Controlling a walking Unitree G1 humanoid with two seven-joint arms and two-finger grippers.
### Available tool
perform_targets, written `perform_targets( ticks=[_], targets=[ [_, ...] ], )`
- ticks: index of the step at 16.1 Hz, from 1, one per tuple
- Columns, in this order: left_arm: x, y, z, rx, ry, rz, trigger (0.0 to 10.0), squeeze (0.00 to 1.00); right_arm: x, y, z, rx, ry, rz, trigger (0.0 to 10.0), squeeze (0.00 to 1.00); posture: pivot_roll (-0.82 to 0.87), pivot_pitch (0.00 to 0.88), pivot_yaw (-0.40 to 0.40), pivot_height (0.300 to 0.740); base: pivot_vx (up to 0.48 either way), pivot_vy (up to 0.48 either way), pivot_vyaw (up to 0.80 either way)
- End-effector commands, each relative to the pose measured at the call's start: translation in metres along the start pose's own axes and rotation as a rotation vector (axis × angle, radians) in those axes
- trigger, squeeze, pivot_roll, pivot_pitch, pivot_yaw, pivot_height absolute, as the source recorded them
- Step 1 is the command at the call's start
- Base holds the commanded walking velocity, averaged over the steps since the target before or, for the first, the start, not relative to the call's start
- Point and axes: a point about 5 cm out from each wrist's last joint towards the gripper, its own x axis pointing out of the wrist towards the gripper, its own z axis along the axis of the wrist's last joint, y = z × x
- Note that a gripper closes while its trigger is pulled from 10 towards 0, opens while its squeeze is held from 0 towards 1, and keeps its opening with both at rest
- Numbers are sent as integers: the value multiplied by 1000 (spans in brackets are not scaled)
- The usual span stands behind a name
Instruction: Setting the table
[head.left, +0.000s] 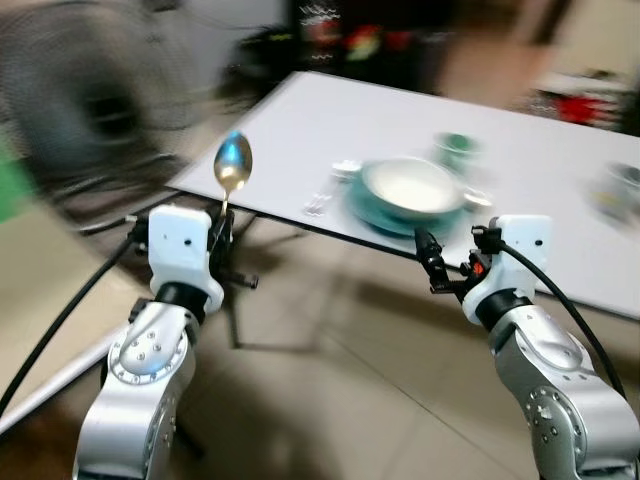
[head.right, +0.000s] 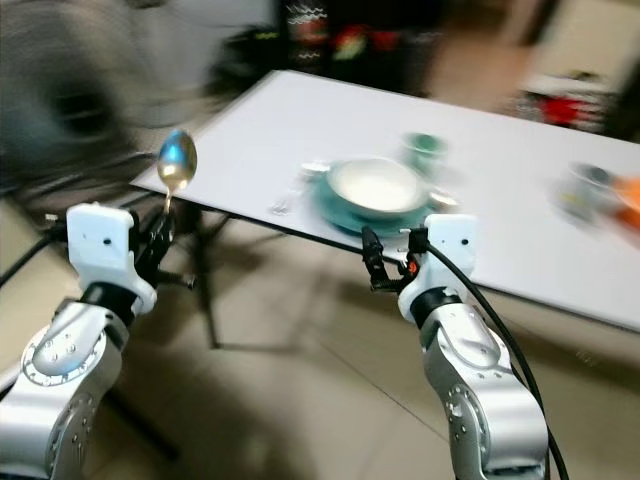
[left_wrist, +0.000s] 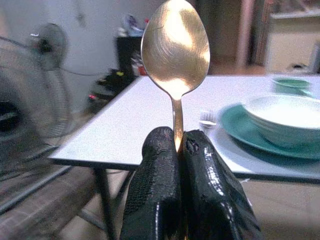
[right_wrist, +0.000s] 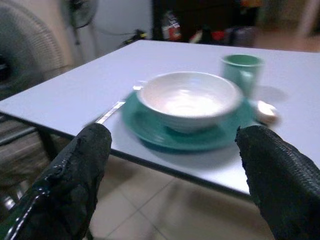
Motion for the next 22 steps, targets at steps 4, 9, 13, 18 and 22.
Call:
perform_targets(
  ticks=[4,9,13,18,22],
  targets=[
    [2,-3,3,4,-11,-12,10000,0,-2,-1,1,-15,1,-2,10000,0,-85,17,12,740,0,-403,-800],
    [2,-7,1,-4,-9,-28,10000,0,1,-7,3,-33,-2,-13,10000,0,-86,3,8,740,0,-402,-800],
    [2,-10,-2,-65,4,-21,10000,0,2,-11,5,-41,2,-15,10000,0,-92,0,7,740,0,-190,-200],
    [7,-10,-5,-60,12,-35,10000,0,2,-13,4,-67,13,0,10000,0,-103,0,1,740,49,0,0],
    [11,-11,-7,-67,21,-36,10000,0,3,-14,3,-50,30,-5,10000,0,-108,0,0,740,314,0,-400]
  ],
)
